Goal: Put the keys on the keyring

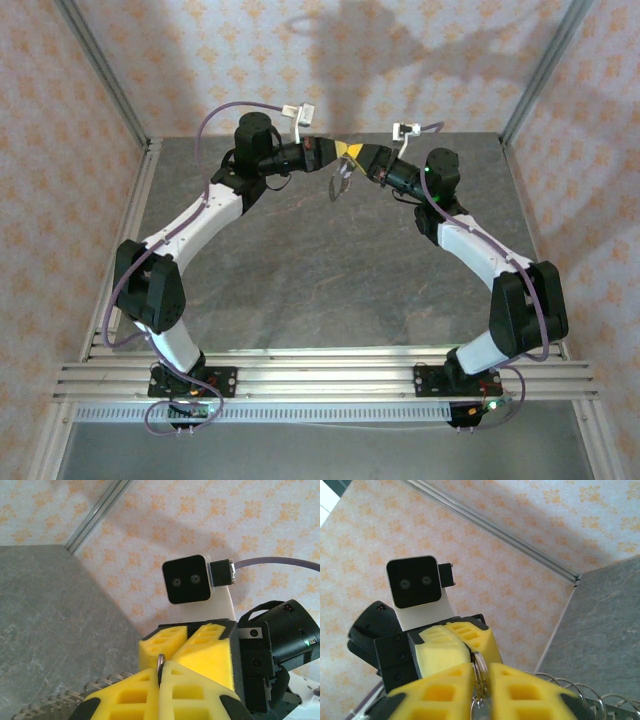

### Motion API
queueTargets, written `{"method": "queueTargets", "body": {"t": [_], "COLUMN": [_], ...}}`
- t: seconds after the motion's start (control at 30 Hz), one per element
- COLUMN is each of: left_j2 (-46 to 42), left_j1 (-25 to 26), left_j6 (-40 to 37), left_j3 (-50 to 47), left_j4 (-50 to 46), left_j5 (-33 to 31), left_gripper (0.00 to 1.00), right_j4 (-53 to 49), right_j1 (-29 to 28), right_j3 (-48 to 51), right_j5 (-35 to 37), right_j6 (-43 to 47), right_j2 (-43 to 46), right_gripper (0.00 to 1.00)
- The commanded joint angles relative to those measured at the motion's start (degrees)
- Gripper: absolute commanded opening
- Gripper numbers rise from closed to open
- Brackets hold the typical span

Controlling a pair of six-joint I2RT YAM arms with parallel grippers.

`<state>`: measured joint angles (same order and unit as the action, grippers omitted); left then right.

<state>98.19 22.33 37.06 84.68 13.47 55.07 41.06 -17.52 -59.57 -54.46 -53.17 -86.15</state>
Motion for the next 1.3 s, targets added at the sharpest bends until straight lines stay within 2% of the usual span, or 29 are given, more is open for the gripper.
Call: {"method": "queueTargets", "body": {"t": [0.0,0.07,0.3,0.6,0.97,1.03,1.17,1.27], "left_j2": [-1.5,-2.0,-3.5,-4.8,-5.4,-5.3,-5.1,-4.7], "left_j1": [1.1,1.1,1.8,2.1,3.2,3.3,3.4,3.4], "left_j6": [0.9,2.7,7.0,12.3,13.3,13.1,13.1,13.1], "left_j3": [-1.0,-2.3,-5.5,-8.9,-9.2,-8.9,-8.7,-8.6], "left_j4": [2.6,5.1,10.9,17.3,18.7,18.5,18.4,18.6], "left_j5": [-3.1,-4.2,-8.4,-13.1,-14.2,-14.4,-15.2,-15.5], "left_gripper": [0.0,0.0,0.0,0.0,0.0,0.0,0.0,0.0], "right_j4": [0.0,-1.3,-1.2,3.3,4.0,4.5,4.7,4.3], "right_j1": [0.6,1.2,2.1,1.5,-0.7,-1.2,-2.6,-3.3], "right_j3": [-1.0,-0.2,3.8,6.0,3.6,3.5,4.8,6.2], "right_j5": [1.0,2.6,6.2,6.7,7.7,7.1,6.3,5.8], "right_j6": [1.4,2.1,2.6,0.5,1.0,0.9,1.3,1.9], "right_j2": [3.6,5.3,8.4,6.3,2.4,2.0,2.8,4.3], "right_gripper": [0.31,0.36,0.38,0.39,0.4,0.36,0.15,0.04]}}
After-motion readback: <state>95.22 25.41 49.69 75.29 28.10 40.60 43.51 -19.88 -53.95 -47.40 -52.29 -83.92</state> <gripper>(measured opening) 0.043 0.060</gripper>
